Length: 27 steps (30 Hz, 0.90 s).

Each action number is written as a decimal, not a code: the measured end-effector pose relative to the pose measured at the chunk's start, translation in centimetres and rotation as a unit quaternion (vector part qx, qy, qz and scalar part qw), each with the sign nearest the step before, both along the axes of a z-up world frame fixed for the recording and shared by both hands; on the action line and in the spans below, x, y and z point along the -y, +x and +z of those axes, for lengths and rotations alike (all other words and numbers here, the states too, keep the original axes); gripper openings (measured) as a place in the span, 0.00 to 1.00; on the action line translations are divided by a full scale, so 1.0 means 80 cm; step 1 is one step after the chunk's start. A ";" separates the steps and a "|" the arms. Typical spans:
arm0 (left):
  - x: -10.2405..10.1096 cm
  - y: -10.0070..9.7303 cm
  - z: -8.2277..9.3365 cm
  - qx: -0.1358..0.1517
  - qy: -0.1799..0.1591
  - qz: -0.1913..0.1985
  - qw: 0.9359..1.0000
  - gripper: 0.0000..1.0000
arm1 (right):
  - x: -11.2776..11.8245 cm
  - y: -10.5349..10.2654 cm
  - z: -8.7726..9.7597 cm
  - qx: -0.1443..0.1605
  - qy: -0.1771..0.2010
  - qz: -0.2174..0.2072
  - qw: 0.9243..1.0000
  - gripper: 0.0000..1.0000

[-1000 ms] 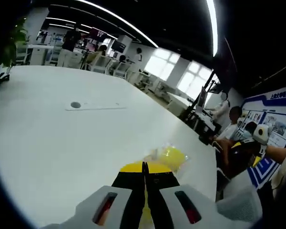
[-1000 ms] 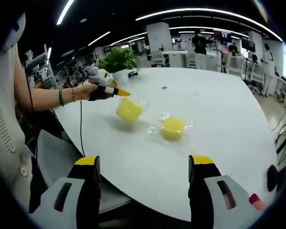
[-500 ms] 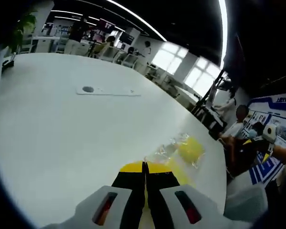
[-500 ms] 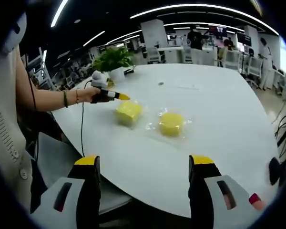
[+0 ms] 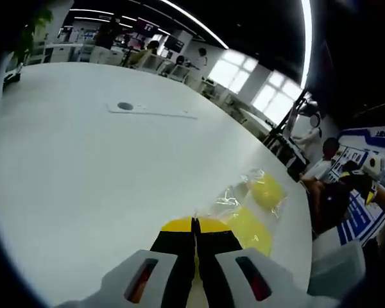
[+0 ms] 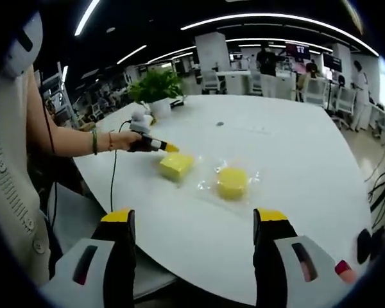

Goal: Compare the silicone blocks by pressing each to a similar depth, holding the contact briefly, and releasing to observe deformation and rebound differences across the visible hardness samples.

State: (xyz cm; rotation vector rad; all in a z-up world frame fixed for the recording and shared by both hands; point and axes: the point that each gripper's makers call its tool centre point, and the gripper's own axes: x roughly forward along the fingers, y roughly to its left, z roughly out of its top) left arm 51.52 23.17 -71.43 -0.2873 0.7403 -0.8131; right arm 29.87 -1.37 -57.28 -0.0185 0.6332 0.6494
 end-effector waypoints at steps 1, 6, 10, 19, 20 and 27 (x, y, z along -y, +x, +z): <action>0.000 0.000 -0.001 0.001 0.001 0.000 1.000 0.00 | 0.000 0.000 -0.001 0.000 -0.002 0.001 1.000 0.69; -0.001 -0.001 -0.002 -0.002 0.000 0.007 1.000 0.00 | -0.001 0.000 -0.001 0.000 -0.002 0.002 1.000 0.69; 0.000 -0.002 -0.001 -0.004 -0.006 0.011 1.000 0.00 | 0.000 -0.001 -0.001 0.001 -0.004 0.002 1.000 0.68; -0.003 -0.001 0.006 0.020 0.010 0.029 0.999 0.06 | -0.001 -0.002 0.001 0.003 -0.001 0.005 1.000 0.68; -0.004 0.000 0.007 0.023 0.014 0.034 0.999 0.09 | 0.000 -0.002 0.001 0.003 -0.001 0.005 1.000 0.68; -0.012 0.000 0.019 0.061 0.045 0.046 0.996 0.25 | -0.001 -0.003 0.000 0.004 0.000 0.007 1.000 0.68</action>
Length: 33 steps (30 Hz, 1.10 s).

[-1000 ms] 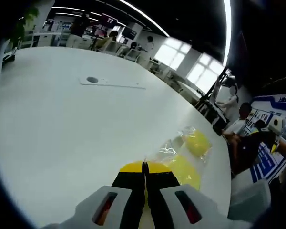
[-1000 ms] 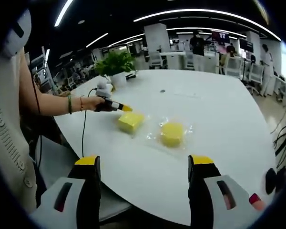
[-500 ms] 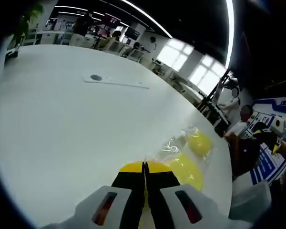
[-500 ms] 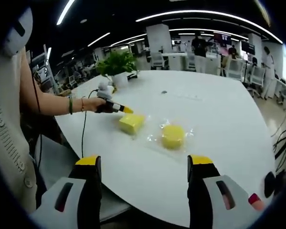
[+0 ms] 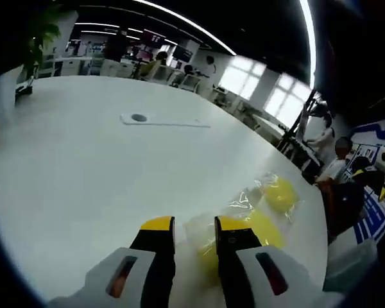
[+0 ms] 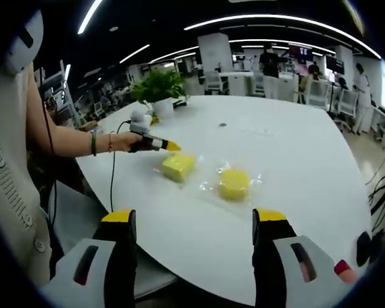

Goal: Compare the silicone blocks by pressing each to a similar depth, holding the contact briefly, and releasing to observe deformation and rebound differences across the visible hardness samples.

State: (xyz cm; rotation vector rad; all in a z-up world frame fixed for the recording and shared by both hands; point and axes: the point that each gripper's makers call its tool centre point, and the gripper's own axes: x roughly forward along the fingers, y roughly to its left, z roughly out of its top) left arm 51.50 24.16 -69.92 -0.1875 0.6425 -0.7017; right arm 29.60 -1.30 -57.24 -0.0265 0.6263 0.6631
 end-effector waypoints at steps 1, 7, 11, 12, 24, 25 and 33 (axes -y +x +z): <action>-0.002 -0.002 0.003 0.004 0.004 0.002 1.000 0.28 | 0.000 0.000 0.000 0.000 0.001 0.001 1.000 0.68; -0.016 -0.012 0.024 0.031 0.015 0.019 0.999 0.32 | -0.005 -0.001 0.000 0.005 0.009 0.006 1.000 0.68; -0.019 -0.030 0.037 0.043 0.019 0.017 0.999 0.33 | -0.010 -0.002 0.000 0.009 0.017 0.012 1.000 0.68; -0.020 -0.037 0.042 0.046 0.019 0.019 0.999 0.34 | -0.010 -0.003 0.000 0.010 0.019 0.013 1.000 0.68; -0.024 -0.110 0.088 0.082 0.018 0.035 0.996 0.36 | -0.018 -0.001 0.014 0.036 0.057 0.020 0.998 0.68; -0.023 -0.118 0.093 0.085 0.019 0.035 0.996 0.37 | -0.018 -0.001 0.014 0.036 0.058 0.021 0.997 0.68; -0.012 -0.168 0.137 0.131 0.016 0.034 0.991 0.44 | -0.023 -0.009 0.034 0.052 0.121 0.036 0.991 0.72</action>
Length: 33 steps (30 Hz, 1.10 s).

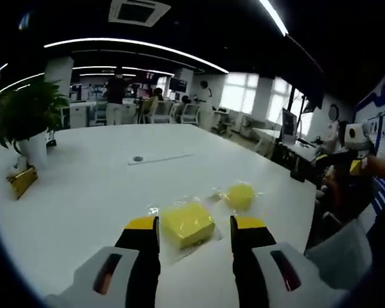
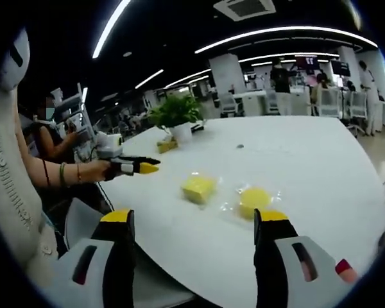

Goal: Compare the silicone blocks by pressing each to a similar depth, holding the contact briefly, and releasing to observe deformation and rebound differences across the visible hardness samples.

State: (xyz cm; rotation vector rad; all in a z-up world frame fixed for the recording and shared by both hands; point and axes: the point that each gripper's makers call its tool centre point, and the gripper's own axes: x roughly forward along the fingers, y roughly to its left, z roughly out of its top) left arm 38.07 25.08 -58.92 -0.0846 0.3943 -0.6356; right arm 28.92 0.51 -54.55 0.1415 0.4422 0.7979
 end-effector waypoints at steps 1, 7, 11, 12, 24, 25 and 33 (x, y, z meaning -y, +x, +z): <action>0.003 -0.008 0.009 0.011 -0.004 -0.002 1.000 0.45 | 0.000 -0.001 0.003 0.002 0.008 0.002 1.000 0.72; 0.012 -0.044 0.049 0.055 -0.024 -0.010 0.998 0.54 | -0.003 -0.010 0.012 0.010 0.038 0.021 0.999 0.75; 0.016 -0.068 0.064 0.063 -0.040 -0.012 0.997 0.59 | -0.001 -0.017 0.007 0.010 0.040 0.026 0.999 0.76; 0.017 -0.075 0.067 0.065 -0.042 -0.013 0.997 0.59 | 0.001 -0.019 0.006 0.009 0.042 0.026 0.999 0.77; 0.025 -0.119 0.058 0.041 -0.056 0.011 0.998 0.63 | 0.030 -0.031 -0.003 0.004 0.055 0.004 0.998 0.78; 0.027 -0.122 0.056 0.037 -0.056 0.009 0.998 0.63 | 0.031 -0.031 -0.004 0.004 0.056 0.002 0.998 0.78; 0.042 -0.125 0.052 0.018 -0.055 0.000 0.998 0.63 | 0.046 -0.030 -0.008 0.001 0.065 -0.004 0.998 0.78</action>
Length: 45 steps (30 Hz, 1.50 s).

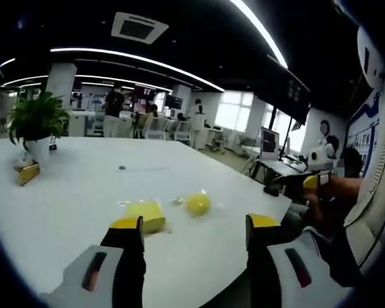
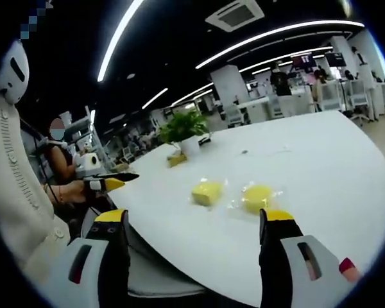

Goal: Compare the silicone blocks by pressing each to a similar depth, holding the contact briefly, and releasing to observe deformation and rebound differences across the visible hardness samples.

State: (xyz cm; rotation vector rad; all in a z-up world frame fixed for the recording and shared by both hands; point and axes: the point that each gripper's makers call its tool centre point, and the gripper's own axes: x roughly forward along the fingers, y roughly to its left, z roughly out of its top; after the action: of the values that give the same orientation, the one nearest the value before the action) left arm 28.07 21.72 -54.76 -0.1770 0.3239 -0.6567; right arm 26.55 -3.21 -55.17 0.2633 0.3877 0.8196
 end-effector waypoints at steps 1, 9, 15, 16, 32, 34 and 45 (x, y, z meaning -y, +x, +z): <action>0.004 0.000 0.002 -0.003 -0.005 -0.003 1.000 0.62 | 0.002 0.001 0.000 0.000 0.002 0.000 1.000 0.77; 0.026 0.012 0.002 -0.015 -0.008 -0.018 1.000 0.63 | 0.012 0.005 0.000 -0.001 0.012 -0.004 1.000 0.77; 0.043 0.042 0.001 -0.042 -0.045 -0.015 0.998 0.61 | 0.022 0.011 -0.003 -0.002 0.018 -0.010 1.000 0.76; 0.046 0.046 0.001 -0.046 -0.048 -0.014 0.998 0.61 | 0.023 0.012 -0.003 -0.002 0.019 -0.011 1.000 0.76; 0.089 0.123 -0.025 -0.128 -0.104 0.001 0.986 0.61 | 0.035 0.015 -0.021 -0.021 0.021 -0.030 0.999 0.75; 0.094 0.134 -0.031 -0.132 -0.101 0.002 0.986 0.61 | 0.035 0.017 -0.023 -0.024 0.023 -0.032 0.999 0.75; 0.112 0.184 -0.072 -0.174 -0.090 0.002 0.981 0.60 | 0.037 0.031 -0.033 -0.037 0.023 -0.038 0.998 0.74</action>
State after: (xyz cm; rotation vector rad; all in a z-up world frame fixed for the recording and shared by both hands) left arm 42.75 12.75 -60.50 -0.4675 0.6006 -0.6504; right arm 29.00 -6.18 -57.80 0.3496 0.4258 0.7464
